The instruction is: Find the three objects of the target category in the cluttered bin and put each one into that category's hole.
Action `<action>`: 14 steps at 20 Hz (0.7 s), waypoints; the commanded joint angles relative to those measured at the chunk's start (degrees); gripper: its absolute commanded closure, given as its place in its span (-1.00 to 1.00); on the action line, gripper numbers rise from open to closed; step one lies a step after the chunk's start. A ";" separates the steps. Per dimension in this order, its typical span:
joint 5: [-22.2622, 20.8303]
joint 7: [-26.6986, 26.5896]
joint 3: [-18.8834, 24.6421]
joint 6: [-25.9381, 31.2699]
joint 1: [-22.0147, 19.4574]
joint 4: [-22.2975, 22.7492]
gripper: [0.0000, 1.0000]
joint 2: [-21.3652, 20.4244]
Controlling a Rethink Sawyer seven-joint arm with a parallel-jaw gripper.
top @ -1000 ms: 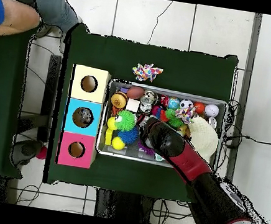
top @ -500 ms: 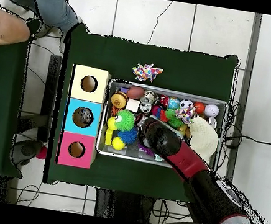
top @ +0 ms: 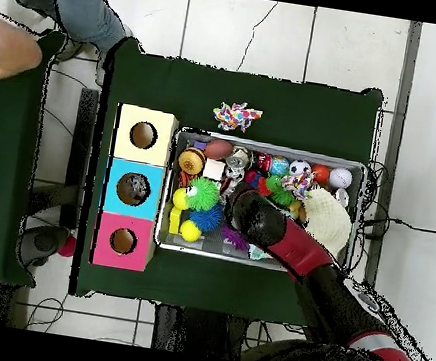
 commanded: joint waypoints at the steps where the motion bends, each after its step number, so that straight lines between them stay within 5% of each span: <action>1: -5.45 2.86 -1.34 -2.15 1.43 -6.18 -1.00 5.47; 7: -10.77 0.81 -3.22 -1.46 2.87 -9.35 -1.00 5.89; 14: -7.70 3.88 -0.67 5.67 0.41 -7.94 -1.00 8.45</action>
